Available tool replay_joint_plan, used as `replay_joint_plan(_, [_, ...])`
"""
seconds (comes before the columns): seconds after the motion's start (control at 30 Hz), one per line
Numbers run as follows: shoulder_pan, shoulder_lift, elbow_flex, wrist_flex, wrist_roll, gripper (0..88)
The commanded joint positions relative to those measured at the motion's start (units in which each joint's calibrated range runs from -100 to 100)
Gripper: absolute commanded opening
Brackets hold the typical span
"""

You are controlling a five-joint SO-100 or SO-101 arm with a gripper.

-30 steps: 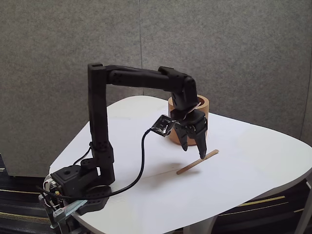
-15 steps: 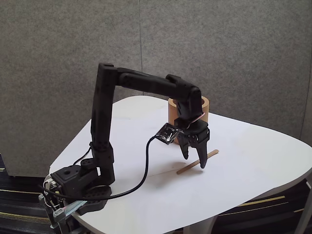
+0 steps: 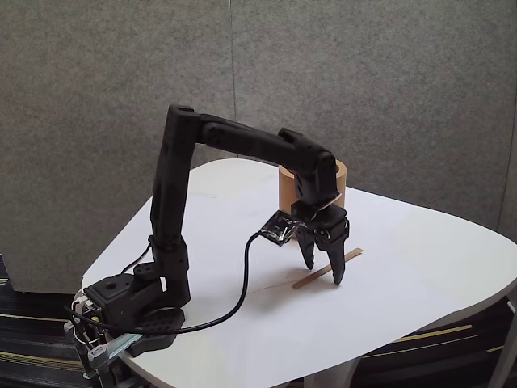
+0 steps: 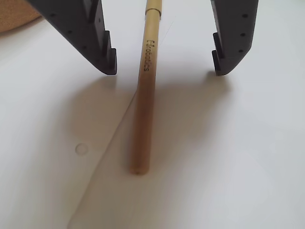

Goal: Grab the pen and put it in the pen holder.

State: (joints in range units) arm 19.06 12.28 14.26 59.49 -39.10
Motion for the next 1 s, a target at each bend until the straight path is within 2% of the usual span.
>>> replay_joint_plan(0.0, [-0.4,1.9,-2.9,-0.1,0.3,28.2])
replay_joint_plan(0.83, [-0.4,2.7,-3.6,-0.1,0.3,28.0])
replay_joint_plan(0.9, [-0.4,2.7,-3.6,-0.1,0.3,25.2])
replay_joint_plan(0.97, [-0.3,2.7,-3.6,-0.1,0.3,12.7])
